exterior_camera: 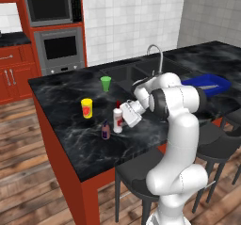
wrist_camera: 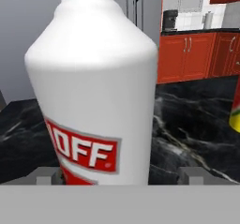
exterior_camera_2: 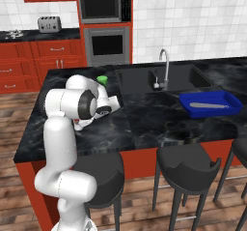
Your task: Place the drinks on the dining counter in a tight cluster.
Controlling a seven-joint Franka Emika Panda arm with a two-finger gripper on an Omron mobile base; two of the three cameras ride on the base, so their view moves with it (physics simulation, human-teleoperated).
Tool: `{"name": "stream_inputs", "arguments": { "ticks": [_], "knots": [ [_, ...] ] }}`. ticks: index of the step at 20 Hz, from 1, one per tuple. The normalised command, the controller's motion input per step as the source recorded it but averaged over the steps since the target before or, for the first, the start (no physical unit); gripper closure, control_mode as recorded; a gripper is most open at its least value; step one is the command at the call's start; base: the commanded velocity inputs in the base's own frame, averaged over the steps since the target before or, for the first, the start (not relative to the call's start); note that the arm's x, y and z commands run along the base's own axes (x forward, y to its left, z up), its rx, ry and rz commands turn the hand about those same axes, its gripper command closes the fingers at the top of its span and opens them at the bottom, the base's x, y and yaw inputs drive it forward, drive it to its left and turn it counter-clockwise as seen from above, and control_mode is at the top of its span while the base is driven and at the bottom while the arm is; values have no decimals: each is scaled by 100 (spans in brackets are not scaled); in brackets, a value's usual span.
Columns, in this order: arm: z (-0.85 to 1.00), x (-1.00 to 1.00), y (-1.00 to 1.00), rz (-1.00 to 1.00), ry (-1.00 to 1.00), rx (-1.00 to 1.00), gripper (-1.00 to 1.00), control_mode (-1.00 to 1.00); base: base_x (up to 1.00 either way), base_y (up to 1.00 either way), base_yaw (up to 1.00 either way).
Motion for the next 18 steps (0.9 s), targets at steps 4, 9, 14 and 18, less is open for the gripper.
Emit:
{"name": "stream_inputs", "arguments": {
  "ticks": [4, 9, 14, 18],
  "knots": [
    [0, 0, -36, -2, -3, 0, -100, -100, 0, 0, 0],
    [5, -1, -39, -5, -5, 0, -100, -100, 0, 0, 0],
    [22, -11, -28, -8, -4, 0, -100, -100, 0, 0, 0],
    [57, -28, -25, -19, -3, 0, -100, -100, 0, 0, 0]
  ]
}}
